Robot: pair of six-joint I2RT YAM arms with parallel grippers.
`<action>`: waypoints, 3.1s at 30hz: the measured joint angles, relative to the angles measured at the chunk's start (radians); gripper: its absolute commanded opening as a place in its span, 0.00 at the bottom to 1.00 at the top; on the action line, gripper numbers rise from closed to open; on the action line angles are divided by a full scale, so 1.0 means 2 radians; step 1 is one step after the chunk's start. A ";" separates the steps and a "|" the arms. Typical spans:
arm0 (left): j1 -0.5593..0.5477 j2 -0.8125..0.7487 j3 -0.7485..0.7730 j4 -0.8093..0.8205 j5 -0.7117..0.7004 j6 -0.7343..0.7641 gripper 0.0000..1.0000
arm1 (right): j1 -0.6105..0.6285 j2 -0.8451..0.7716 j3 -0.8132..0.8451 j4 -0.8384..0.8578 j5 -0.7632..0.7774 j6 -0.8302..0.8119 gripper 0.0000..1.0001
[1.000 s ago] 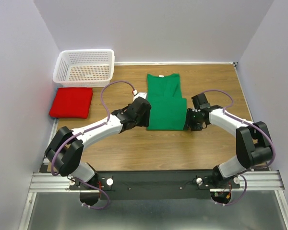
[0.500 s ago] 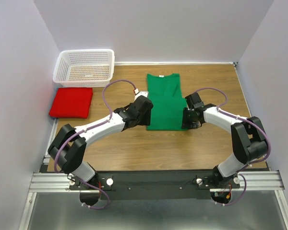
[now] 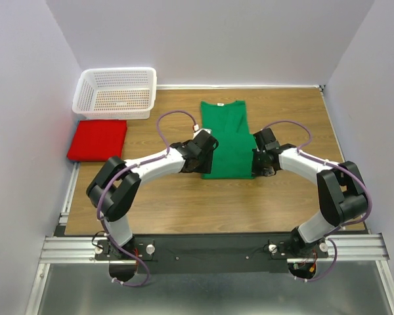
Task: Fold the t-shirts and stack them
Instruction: Fold the tshirt
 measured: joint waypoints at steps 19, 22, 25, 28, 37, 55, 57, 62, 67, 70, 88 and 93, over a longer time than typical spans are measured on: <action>-0.006 0.075 0.041 -0.031 0.026 0.003 0.51 | 0.008 0.000 0.001 0.000 0.009 -0.010 0.01; -0.007 0.075 0.041 -0.033 0.028 0.004 0.52 | 0.009 -0.001 0.001 0.000 0.010 -0.011 0.01; -0.008 0.075 0.041 -0.033 0.028 0.004 0.49 | 0.010 -0.001 0.001 0.000 0.011 -0.011 0.01; -0.010 0.076 0.041 -0.035 0.029 0.004 0.42 | 0.010 -0.001 0.001 0.000 0.011 -0.011 0.01; -0.013 0.077 0.042 -0.032 0.040 0.005 0.00 | 0.017 -0.001 0.001 -0.002 0.012 -0.011 0.01; -0.142 -0.136 -0.153 -0.104 0.079 -0.054 0.00 | 0.252 -0.173 -0.077 -0.189 -0.018 0.127 0.01; -0.163 -0.171 -0.160 -0.112 0.093 -0.068 0.00 | 0.275 -0.194 -0.076 -0.220 -0.027 0.146 0.01; -0.178 -0.226 -0.159 -0.133 0.117 -0.087 0.00 | 0.281 -0.206 -0.018 -0.309 -0.032 0.162 0.01; -0.133 -0.226 -0.102 -0.154 0.120 -0.069 0.00 | 0.281 -0.155 0.119 -0.378 0.028 0.151 0.01; -0.092 -0.211 -0.057 -0.154 0.120 -0.044 0.00 | 0.269 -0.120 0.183 -0.401 0.065 0.123 0.01; 0.088 -0.017 0.136 -0.115 0.170 0.096 0.00 | 0.024 0.050 0.354 -0.361 0.014 -0.055 0.01; 0.122 0.075 0.217 -0.102 0.185 0.120 0.00 | -0.030 0.149 0.434 -0.338 -0.037 -0.079 0.01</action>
